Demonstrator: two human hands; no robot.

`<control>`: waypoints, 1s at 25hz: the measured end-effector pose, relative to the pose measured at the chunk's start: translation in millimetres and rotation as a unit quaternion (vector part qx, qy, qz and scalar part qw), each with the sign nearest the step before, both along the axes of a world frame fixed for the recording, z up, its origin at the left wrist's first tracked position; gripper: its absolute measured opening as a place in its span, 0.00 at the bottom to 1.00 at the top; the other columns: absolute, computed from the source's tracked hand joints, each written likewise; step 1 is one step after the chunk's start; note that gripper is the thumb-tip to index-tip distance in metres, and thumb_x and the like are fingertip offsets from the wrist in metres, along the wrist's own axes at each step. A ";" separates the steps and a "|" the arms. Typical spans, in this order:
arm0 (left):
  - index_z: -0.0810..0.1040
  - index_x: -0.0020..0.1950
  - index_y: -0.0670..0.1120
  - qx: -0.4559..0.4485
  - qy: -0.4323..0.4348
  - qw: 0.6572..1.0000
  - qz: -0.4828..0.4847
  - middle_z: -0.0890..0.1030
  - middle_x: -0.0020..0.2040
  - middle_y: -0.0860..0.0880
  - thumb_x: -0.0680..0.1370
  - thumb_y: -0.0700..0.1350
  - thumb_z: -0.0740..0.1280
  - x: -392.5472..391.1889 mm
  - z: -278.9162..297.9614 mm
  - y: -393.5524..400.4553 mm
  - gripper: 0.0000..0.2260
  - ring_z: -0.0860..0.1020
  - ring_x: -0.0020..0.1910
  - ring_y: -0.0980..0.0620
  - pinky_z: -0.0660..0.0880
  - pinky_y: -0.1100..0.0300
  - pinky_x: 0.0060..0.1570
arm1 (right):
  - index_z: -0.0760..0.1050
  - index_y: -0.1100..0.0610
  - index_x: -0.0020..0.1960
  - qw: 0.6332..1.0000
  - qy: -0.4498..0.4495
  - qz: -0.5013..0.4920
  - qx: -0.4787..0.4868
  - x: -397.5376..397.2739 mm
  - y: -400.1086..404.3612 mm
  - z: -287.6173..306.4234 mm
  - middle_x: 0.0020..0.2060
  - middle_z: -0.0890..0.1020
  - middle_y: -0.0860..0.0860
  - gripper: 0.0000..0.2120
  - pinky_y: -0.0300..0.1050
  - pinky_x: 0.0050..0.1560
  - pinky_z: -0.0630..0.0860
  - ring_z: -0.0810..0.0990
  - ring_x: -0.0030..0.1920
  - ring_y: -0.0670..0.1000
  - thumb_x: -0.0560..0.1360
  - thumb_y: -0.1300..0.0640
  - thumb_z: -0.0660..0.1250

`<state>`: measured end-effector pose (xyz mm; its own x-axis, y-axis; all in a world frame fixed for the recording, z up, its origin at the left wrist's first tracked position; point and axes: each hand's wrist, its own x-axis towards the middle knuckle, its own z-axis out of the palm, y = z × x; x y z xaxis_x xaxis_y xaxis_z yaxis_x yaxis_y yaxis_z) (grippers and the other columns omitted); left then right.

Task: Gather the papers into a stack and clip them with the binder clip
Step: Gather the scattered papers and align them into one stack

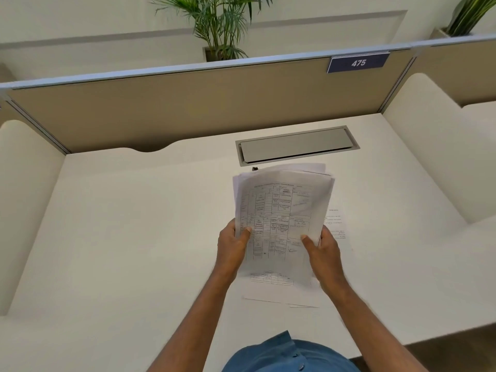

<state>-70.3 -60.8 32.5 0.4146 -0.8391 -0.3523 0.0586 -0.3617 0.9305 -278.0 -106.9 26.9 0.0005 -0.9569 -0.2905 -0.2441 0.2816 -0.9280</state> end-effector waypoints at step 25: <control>0.75 0.55 0.44 0.210 -0.003 0.977 0.024 0.81 0.51 0.48 0.82 0.38 0.61 -22.8 -60.3 -8.9 0.05 0.81 0.48 0.49 0.81 0.54 0.47 | 0.63 0.59 0.78 0.972 0.103 -0.116 0.179 -66.4 -32.1 -65.1 0.76 0.65 0.55 0.32 0.47 0.63 0.67 0.70 0.73 0.58 0.77 0.57 0.71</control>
